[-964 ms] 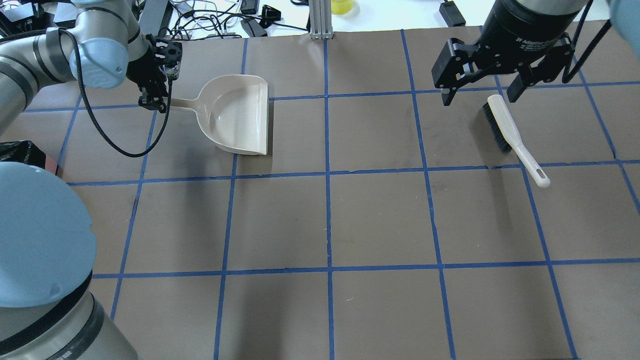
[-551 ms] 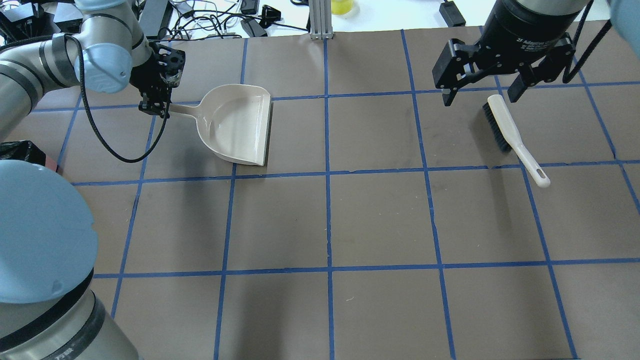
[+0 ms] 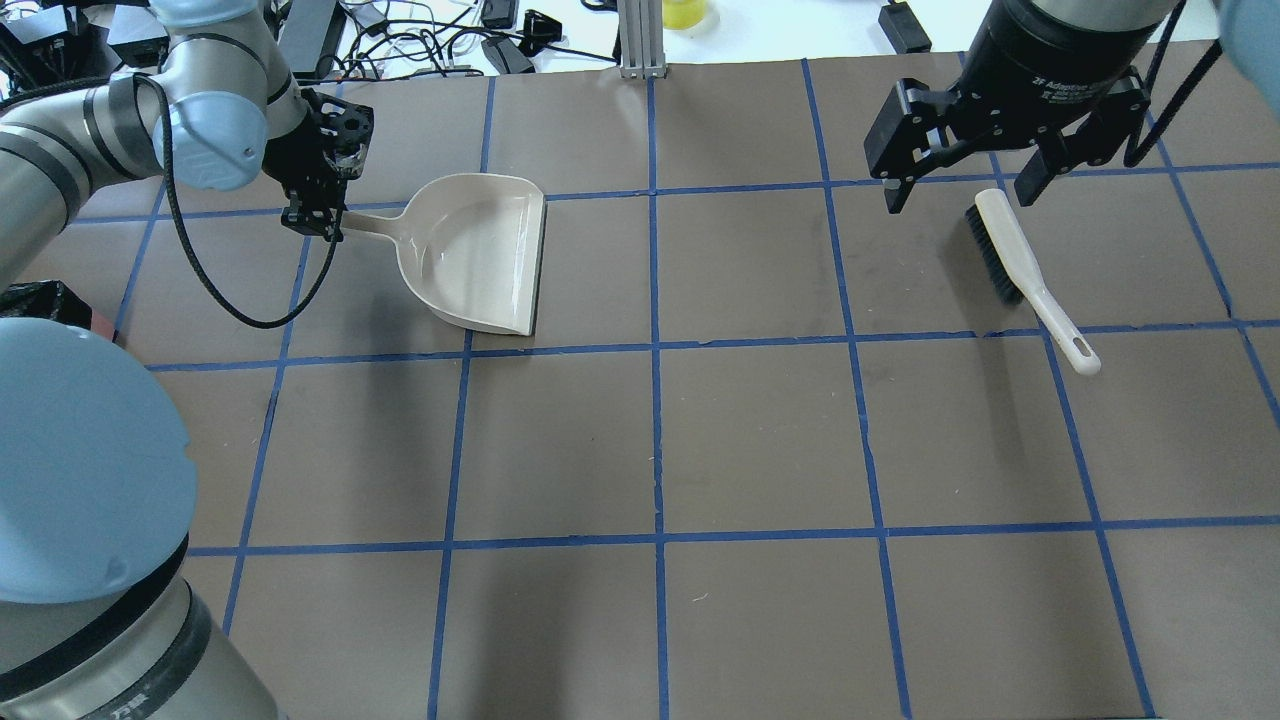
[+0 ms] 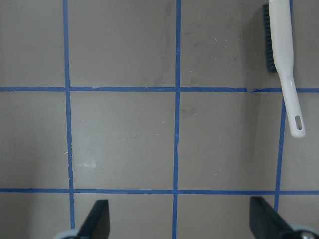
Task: Sweep and dump trash into bin
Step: 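Bring the empty dustpan back and lower it onto the table with the left gripper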
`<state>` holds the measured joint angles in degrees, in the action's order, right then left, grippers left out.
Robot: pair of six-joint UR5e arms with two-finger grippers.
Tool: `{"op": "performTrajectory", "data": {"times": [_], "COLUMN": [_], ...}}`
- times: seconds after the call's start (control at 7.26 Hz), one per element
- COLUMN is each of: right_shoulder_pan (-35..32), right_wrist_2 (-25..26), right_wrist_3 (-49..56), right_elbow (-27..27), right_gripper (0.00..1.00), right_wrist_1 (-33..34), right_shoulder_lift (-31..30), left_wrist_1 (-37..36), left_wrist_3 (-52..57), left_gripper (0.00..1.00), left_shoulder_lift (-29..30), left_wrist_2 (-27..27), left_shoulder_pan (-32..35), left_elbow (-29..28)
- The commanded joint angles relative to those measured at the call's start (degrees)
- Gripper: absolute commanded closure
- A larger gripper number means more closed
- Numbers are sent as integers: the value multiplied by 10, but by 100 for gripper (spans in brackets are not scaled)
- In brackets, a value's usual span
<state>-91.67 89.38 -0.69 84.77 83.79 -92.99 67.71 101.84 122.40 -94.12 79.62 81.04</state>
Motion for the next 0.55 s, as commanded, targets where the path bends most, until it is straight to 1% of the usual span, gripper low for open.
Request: {"op": "performTrajectory", "data": {"times": [0.0,0.28,0.41], "right_shoulder_pan": [0,0,0], "right_wrist_2": [-2,0,-1], "right_wrist_3": [0,2,2], "right_elbow": [4,4,4], "right_gripper": [0,0,0], "right_wrist_1": [1,0,0], "right_shoulder_lift": [0,0,0], "left_wrist_1": [0,5,9], "left_wrist_3": [-9,-35,-51], "left_gripper": [26,26,26], "left_shoulder_lift": [-1,-8,-21], "left_wrist_2": [1,0,1], "left_shoulder_pan": [3,11,18], "left_elbow": [-1,-5,-9]}}
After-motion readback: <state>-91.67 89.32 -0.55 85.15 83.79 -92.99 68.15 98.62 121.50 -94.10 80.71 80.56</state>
